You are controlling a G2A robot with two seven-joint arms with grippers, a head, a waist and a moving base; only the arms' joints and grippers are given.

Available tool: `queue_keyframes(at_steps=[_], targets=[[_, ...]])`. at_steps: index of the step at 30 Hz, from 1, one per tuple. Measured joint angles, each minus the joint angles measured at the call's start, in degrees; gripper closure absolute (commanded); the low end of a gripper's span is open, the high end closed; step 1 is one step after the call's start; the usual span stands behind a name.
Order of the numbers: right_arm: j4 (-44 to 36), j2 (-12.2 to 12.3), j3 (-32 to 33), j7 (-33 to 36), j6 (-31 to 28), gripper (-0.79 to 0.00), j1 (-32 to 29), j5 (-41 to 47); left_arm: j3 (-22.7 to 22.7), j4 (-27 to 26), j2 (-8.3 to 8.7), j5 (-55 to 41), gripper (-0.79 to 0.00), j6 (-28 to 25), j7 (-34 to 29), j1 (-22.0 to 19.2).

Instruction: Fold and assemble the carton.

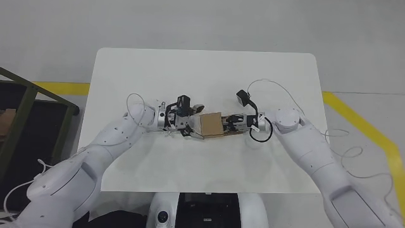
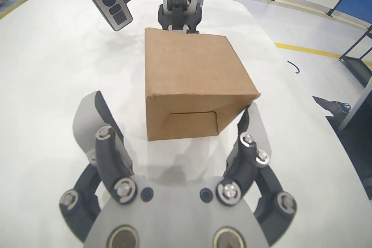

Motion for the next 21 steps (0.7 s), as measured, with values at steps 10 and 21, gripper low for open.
queue_keyframes(at_steps=[10,21], targets=[[-0.67,-0.13,0.35,-0.86,0.52,0.0,-0.64,-0.12,-2.15,-4.07,2.3,-2.36,-0.785,-0.1,-0.1,2.91],[-1.07,-0.33,0.53,-0.84,0.74,0.0,-0.92,-0.3,-6.03,-3.48,4.57,-4.49,-0.785,-1.7,-1.69,4.83]])
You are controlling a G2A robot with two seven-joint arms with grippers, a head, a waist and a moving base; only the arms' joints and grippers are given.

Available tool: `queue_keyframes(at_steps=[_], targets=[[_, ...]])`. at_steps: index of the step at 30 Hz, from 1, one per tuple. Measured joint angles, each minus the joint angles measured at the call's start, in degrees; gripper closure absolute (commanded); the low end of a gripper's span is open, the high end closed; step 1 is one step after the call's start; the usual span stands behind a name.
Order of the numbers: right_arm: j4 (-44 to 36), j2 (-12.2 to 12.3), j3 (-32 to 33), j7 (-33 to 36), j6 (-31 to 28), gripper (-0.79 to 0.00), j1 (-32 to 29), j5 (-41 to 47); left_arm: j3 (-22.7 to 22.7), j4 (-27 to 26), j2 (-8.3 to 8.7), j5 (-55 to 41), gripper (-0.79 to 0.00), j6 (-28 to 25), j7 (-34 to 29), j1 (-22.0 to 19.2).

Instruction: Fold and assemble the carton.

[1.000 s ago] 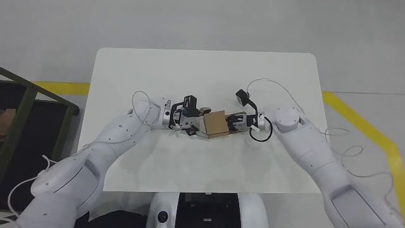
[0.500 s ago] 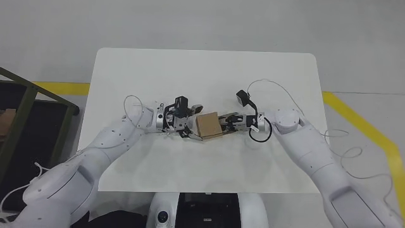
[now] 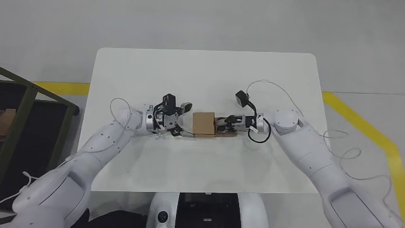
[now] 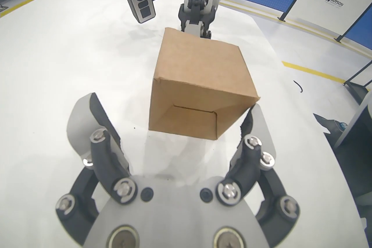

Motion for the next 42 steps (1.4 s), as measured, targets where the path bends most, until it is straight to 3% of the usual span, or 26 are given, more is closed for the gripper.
queue_keyframes(at_steps=[12,22,37,42], targets=[[-1.07,0.2,0.99,-0.25,0.28,0.0,-0.5,-0.46,-2.76,-6.02,2.9,0.78,-0.785,-0.99,-1.18,2.92],[-4.01,1.41,3.75,0.12,0.74,0.0,-1.79,-1.59,-1.91,-7.19,1.65,-0.3,-0.785,-0.61,-4.73,1.96],[-16.17,6.56,16.49,0.5,3.03,0.0,-10.53,-4.66,-0.53,-5.97,-0.08,0.62,-0.785,1.79,-4.61,0.88],[-17.16,7.96,19.73,-0.96,4.05,0.0,-12.44,-9.37,-0.52,-5.5,-0.15,1.51,-0.748,2.13,-3.61,0.84]])
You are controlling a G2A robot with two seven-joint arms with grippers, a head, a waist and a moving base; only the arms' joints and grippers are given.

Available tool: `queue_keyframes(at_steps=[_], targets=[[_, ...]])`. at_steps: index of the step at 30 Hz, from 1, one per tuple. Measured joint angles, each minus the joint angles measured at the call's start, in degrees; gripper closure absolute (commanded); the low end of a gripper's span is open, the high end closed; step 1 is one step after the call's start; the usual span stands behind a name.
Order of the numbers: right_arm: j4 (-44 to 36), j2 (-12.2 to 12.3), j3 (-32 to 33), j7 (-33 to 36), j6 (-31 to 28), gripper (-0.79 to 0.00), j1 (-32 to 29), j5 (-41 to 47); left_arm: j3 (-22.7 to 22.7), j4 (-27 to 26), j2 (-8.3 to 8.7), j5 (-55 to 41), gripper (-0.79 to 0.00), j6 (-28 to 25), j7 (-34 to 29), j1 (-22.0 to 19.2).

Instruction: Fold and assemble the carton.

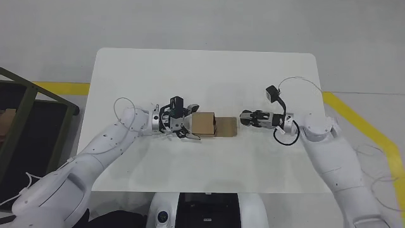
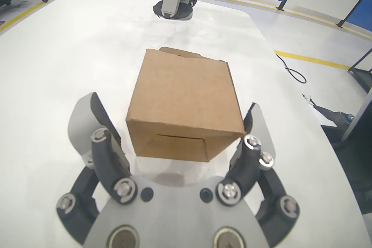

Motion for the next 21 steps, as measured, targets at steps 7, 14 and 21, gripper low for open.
queue_keyframes(at_steps=[7,14,21], targets=[[-0.16,0.02,-2.47,-1.69,-0.89,-0.034,-0.04,-5.88,-0.02,0.12,-0.02,1.1,-0.702,0.03,1.07,0.01],[-1.68,-0.12,-4.79,-4.75,-5.01,-0.148,-0.16,-11.21,-0.36,0.01,0.04,1.5,-0.674,-0.29,1.72,-0.02],[-4.52,0.54,-3.22,-8.28,-5.07,-0.166,-1.98,-14.11,-0.59,-0.19,0.05,1.77,-0.665,-0.34,1.83,0.09]])
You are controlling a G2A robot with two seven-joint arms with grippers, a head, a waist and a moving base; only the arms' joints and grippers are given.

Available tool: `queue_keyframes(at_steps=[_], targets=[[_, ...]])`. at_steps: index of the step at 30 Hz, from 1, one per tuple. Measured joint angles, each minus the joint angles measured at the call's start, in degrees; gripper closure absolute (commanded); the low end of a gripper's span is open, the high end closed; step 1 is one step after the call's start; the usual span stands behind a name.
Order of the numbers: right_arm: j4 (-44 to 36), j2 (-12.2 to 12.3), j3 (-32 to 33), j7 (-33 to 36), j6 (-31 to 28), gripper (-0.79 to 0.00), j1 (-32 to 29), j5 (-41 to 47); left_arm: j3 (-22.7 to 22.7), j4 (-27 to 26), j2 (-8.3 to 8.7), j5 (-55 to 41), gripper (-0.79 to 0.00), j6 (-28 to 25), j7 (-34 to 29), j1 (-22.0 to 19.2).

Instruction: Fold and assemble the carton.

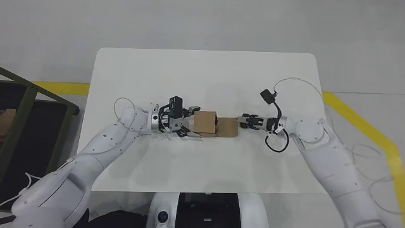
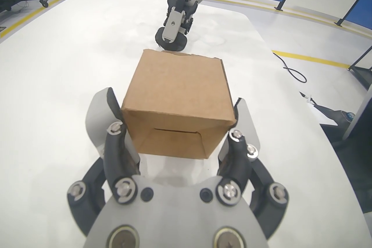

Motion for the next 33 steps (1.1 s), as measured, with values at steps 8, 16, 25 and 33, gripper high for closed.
queue_keyframes(at_steps=[8,16,25,33], targets=[[-1.51,0.1,-1.14,1.06,1.57,-0.151,-0.75,-1.09,-0.34,-0.23,0.01,0.08,-0.659,0.0,0.17,0.14],[0.04,-0.27,-2.79,0.37,1.7,-0.148,0.3,-1.25,-0.6,-0.27,0.0,0.05,-0.65,-0.25,0.15,0.23],[1.12,-0.82,-4.88,0.32,1.36,0.0,1.35,-0.38,-0.79,-0.21,-0.05,0.2,-0.643,-0.39,-0.01,0.33],[-3.09,-0.04,-2.77,-0.4,2.55,0.0,0.19,-2.09,-0.89,-0.12,-0.08,0.53,-0.637,-0.36,0.01,0.41]])
